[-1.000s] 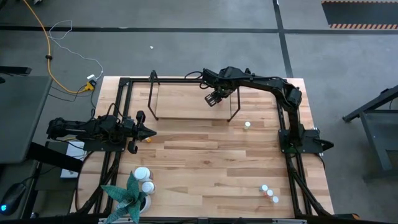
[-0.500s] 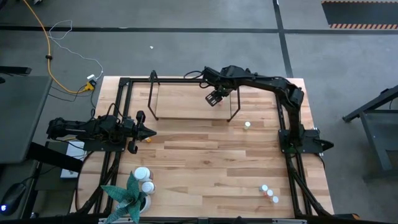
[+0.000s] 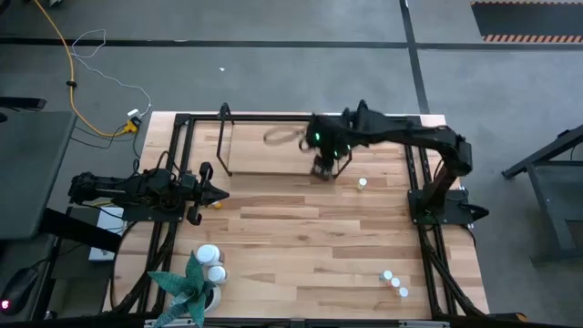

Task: Pick and place medicine bottles onto shelf by color
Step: Put the top yellow pill bottle on the shelf

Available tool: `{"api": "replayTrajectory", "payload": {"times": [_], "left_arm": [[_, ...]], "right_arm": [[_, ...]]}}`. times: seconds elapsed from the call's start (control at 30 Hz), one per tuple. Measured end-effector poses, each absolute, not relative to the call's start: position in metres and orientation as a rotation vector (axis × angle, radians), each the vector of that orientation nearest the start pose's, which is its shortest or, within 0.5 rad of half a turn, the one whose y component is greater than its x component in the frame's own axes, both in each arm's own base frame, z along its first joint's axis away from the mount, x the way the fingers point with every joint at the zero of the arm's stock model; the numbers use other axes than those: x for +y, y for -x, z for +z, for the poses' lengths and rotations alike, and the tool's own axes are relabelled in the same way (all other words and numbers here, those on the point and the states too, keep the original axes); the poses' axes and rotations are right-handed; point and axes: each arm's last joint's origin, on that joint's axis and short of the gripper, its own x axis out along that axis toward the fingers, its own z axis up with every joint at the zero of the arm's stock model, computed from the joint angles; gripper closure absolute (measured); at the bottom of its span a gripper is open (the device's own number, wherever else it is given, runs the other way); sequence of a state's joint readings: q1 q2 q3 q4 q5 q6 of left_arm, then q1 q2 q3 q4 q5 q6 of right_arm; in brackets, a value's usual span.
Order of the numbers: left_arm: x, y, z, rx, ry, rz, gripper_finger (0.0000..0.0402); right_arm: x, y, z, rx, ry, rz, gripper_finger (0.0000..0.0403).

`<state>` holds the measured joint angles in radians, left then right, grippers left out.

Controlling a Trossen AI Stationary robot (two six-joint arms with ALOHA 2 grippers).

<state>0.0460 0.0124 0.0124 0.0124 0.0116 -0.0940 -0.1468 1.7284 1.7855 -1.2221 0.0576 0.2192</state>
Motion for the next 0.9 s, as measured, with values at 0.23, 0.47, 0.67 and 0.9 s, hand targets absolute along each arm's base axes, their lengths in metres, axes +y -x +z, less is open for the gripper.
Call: {"api": "replayTrajectory", "payload": {"times": [0.23,0.47,0.67,0.9], "left_arm": [[0.004,-0.098,0.168,-0.014,0.094,0.034,0.0398],[0.004,-0.098,0.168,-0.014,0.094,0.034,0.0398],[0.004,-0.098,0.168,-0.014,0.094,0.034,0.0398],[0.004,-0.098,0.168,-0.014,0.094,0.034,0.0398]], "right_arm": [[0.023,-0.315,0.348,1.311,-0.112,-0.378,0.0237],[0.058,-0.286,0.347,1.336,-0.103,-0.474,0.0237],[0.048,-0.217,0.309,1.282,-0.263,-0.595,0.0237],[0.029,-0.173,0.259,0.961,-0.374,-0.542,0.0237]]}}
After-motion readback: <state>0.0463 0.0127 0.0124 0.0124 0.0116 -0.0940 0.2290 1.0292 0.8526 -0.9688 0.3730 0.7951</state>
